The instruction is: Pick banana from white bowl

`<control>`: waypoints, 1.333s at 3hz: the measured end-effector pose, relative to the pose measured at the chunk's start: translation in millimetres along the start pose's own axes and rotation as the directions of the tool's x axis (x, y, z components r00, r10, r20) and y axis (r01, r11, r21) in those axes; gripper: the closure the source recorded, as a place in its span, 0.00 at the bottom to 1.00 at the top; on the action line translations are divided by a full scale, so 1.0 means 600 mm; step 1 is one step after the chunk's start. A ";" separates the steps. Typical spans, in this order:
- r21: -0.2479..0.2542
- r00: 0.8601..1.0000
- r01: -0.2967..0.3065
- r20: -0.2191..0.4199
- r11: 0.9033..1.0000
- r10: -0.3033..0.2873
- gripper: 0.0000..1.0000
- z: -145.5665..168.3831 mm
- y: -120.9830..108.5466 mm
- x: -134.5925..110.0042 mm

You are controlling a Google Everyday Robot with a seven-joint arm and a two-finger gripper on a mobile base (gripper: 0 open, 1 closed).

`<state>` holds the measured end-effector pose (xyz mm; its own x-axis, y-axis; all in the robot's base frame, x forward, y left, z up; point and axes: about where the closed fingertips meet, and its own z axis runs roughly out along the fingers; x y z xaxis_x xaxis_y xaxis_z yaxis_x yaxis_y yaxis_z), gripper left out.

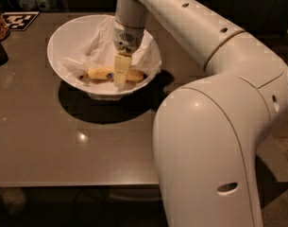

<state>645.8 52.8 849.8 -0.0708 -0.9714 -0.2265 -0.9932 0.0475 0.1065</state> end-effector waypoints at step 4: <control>0.069 0.999 0.027 0.039 0.997 -0.030 1.00 -0.023 0.009 -0.010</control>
Offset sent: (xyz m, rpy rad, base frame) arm -0.0010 0.0005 -0.0006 -0.0043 -0.0048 0.0027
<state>642.2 55.7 865.1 -0.0447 -0.9626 -0.2674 -0.9987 0.0370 0.0337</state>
